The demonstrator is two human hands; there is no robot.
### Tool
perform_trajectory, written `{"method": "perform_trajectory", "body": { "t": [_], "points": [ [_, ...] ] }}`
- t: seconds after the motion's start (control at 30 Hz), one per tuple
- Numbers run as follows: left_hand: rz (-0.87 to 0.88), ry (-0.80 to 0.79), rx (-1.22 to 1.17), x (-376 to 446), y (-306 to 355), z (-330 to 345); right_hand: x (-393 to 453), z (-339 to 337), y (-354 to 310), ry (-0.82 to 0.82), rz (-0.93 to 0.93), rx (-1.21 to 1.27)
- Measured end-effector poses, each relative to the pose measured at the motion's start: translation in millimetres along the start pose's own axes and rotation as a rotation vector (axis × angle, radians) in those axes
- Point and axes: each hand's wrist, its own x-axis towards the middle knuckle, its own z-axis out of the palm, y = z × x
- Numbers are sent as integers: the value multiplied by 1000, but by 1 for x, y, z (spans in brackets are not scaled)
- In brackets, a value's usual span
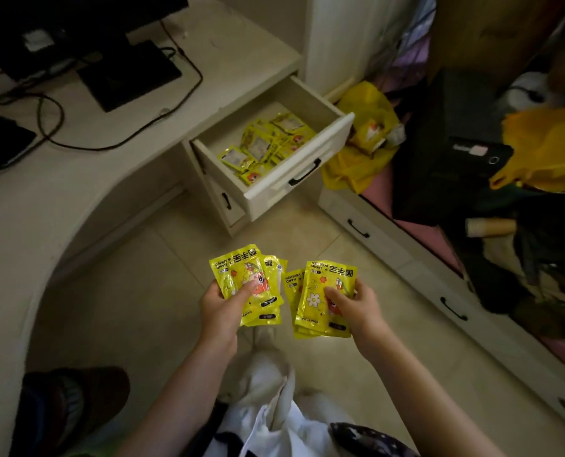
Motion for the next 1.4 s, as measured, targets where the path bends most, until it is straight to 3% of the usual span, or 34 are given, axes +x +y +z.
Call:
{"method": "perform_trajectory", "body": {
  "t": [0.7,0.97,1.4],
  "points": [
    [-16,14,27,182,123,144,176,11,-191,4,-39,-72],
    [-48,122,-58,232,141,178,251,25,-247,-82,-63,-193],
    [-197,451,-326,259,155,267,385,26,-354,-351,-42,-492]
  ]
}}
